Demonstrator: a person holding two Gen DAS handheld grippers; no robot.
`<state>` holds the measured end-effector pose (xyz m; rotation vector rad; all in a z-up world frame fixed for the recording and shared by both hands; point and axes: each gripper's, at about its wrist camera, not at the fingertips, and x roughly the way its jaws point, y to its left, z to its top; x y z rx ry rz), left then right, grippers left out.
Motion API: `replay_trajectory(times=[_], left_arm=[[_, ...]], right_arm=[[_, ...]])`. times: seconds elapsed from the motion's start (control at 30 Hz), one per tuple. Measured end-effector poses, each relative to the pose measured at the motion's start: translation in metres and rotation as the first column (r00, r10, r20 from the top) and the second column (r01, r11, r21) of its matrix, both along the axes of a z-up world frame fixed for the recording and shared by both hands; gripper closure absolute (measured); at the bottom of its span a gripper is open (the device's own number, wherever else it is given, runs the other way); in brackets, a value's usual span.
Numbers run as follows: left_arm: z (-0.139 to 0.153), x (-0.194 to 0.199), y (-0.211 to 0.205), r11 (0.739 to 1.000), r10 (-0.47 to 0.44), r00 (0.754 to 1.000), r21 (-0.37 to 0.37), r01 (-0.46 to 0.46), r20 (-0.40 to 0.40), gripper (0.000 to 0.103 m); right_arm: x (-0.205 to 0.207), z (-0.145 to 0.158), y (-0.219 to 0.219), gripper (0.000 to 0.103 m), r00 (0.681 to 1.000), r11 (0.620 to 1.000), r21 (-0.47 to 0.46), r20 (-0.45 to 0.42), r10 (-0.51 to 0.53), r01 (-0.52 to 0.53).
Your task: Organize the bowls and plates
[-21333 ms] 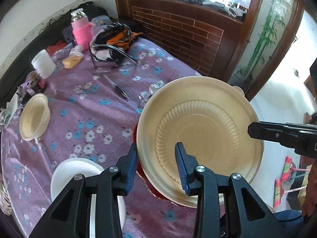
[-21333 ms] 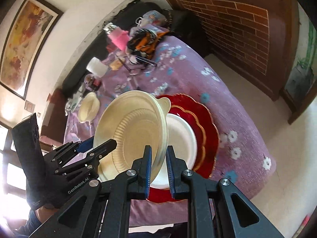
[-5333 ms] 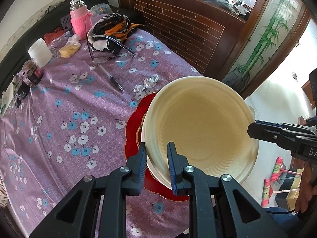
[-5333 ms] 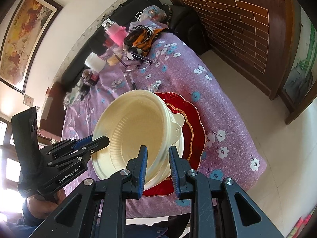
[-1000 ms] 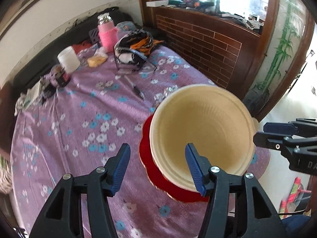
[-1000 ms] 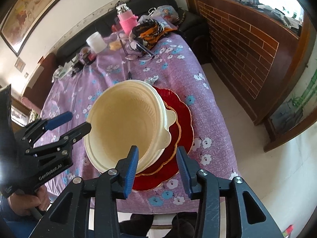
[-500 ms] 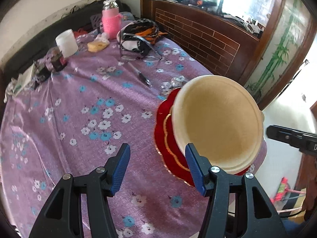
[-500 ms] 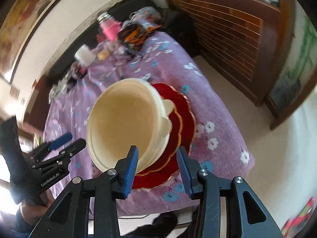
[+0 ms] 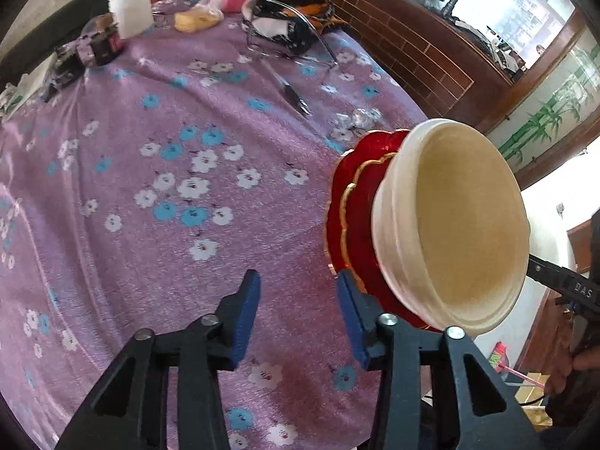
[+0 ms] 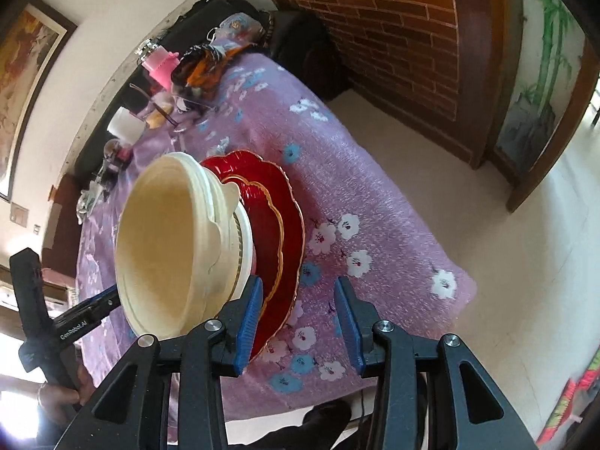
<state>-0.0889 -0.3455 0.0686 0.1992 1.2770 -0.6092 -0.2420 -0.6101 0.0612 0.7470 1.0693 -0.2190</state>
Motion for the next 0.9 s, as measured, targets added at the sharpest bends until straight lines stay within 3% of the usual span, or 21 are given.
replay_trajectory(times=[0.2,0.43,0.7,0.9], left_arm=[[-0.005,0.001,-0.020,0.999,-0.039,0.999,0.008,0.039,-0.007,0.074],[-0.024,0.013,-0.023,1.000,-0.019,0.999,0.011,0.019,-0.051,0.084],[-0.033,0.019,-0.027,1.000,-0.023,0.998,-0.022,0.022,-0.066,0.095],[-0.033,0.020,-0.029,1.000,-0.020,0.999,-0.017,0.019,-0.044,0.095]], right_arm=[[0.014,-0.010,-0.004,0.067,0.999,0.999,0.004,-0.008,0.050,-0.050],[0.032,-0.028,-0.010,0.083,0.995,0.995,0.041,-0.026,0.095,-0.093],[0.047,-0.040,-0.015,0.085,0.993,0.988,0.097,-0.017,0.119,-0.117],[0.054,-0.039,-0.012,0.085,0.989,0.985,0.088,-0.015,0.147,-0.146]])
